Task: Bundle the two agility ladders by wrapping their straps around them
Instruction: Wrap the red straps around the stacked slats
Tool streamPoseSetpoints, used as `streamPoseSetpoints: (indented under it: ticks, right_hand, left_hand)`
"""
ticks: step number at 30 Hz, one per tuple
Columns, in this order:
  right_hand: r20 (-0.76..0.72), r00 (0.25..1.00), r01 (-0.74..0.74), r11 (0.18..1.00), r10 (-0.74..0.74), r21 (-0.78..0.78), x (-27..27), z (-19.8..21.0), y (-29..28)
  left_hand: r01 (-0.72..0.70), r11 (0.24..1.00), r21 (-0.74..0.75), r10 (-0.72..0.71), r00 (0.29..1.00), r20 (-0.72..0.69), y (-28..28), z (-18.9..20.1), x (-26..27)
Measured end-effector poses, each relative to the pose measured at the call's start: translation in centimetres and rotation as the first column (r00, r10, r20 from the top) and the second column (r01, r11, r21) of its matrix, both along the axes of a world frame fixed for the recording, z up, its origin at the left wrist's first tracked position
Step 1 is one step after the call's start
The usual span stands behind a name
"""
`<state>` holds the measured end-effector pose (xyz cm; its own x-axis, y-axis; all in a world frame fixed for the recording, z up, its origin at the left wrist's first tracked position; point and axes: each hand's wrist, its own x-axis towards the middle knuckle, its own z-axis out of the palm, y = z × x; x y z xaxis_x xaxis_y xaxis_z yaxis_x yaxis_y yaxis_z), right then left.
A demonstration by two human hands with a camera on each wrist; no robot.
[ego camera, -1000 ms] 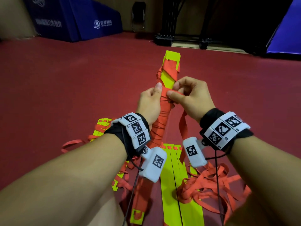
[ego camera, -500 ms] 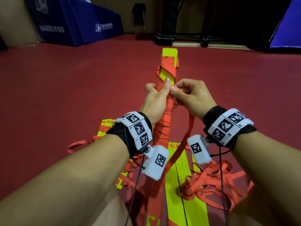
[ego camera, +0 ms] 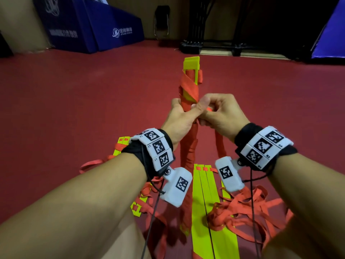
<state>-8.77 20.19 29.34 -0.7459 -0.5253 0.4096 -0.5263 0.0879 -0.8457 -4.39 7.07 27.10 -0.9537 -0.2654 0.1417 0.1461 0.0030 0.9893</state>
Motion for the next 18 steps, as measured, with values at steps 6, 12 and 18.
streamPoseSetpoints:
  ticks: [6, 12, 18]
  right_hand:
    - [0.065, 0.966, -0.245, 0.966, 0.250, -0.082, 0.3, 1.2, 0.5]
    - [0.011, 0.997, -0.080, 0.995, 0.081, -0.063, 0.6, 1.0, 0.0]
    - [0.134, 0.988, -0.084, 0.995, 0.078, 0.045, 0.1, 0.7, -0.1]
  left_hand:
    - [0.059, 0.989, 0.134, -0.048, 0.996, -0.080, 0.2, 0.9, 0.8]
    - [0.145, 0.947, 0.288, -0.145, 0.989, -0.023, 0.0, 1.2, 0.9]
    - [0.154, 0.929, 0.337, -0.171, 0.985, 0.021, 0.2, 0.8, 0.8]
